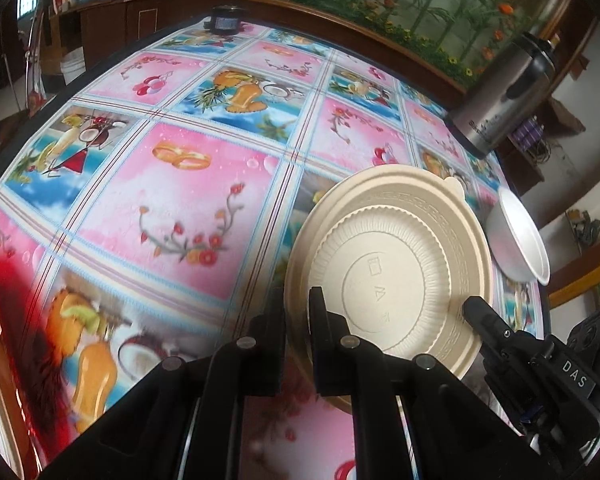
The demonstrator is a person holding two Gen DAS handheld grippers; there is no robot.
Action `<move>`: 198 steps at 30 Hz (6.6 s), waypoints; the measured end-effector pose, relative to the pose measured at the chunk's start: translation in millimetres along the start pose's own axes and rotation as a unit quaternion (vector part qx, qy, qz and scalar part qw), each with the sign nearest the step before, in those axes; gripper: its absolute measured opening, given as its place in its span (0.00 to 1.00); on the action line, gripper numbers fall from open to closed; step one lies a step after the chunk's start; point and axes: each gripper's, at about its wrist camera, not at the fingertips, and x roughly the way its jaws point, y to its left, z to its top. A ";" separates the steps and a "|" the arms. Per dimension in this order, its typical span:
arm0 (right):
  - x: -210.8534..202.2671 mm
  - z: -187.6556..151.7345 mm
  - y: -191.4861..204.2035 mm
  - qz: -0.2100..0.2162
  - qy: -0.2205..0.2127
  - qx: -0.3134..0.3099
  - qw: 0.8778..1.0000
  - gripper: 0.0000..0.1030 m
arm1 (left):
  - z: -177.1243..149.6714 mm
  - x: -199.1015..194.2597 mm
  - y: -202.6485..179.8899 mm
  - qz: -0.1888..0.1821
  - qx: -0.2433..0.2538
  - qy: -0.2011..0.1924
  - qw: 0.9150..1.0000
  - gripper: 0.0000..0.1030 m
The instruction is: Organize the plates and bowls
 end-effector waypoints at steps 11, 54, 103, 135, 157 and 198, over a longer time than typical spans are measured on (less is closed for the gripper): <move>-23.3 -27.1 -3.0 -0.007 -0.002 -0.006 1.000 0.12 | -36.3 -21.7 -1.2 0.014 0.030 -0.005 0.999 0.10; 41.9 -156.2 179.0 0.076 0.127 -0.171 0.974 0.12 | -76.3 -175.1 177.5 0.098 -0.097 -0.116 0.984 0.11; 69.9 -141.3 158.7 0.065 0.094 -0.165 0.980 0.18 | -87.9 -219.3 173.1 0.101 -0.078 -0.163 0.978 0.61; -157.6 67.5 -63.9 -0.028 -0.153 0.005 0.988 0.28 | -23.2 -46.7 -108.0 -0.009 0.153 0.031 0.988 0.63; -127.4 164.0 -124.0 -0.017 -0.141 0.097 0.985 0.45 | 75.3 86.2 -183.9 -0.051 -0.001 0.060 0.997 0.66; -97.4 162.7 -133.9 0.015 -0.114 0.131 0.985 0.36 | 68.3 110.7 -210.4 -0.149 0.031 0.086 0.985 0.07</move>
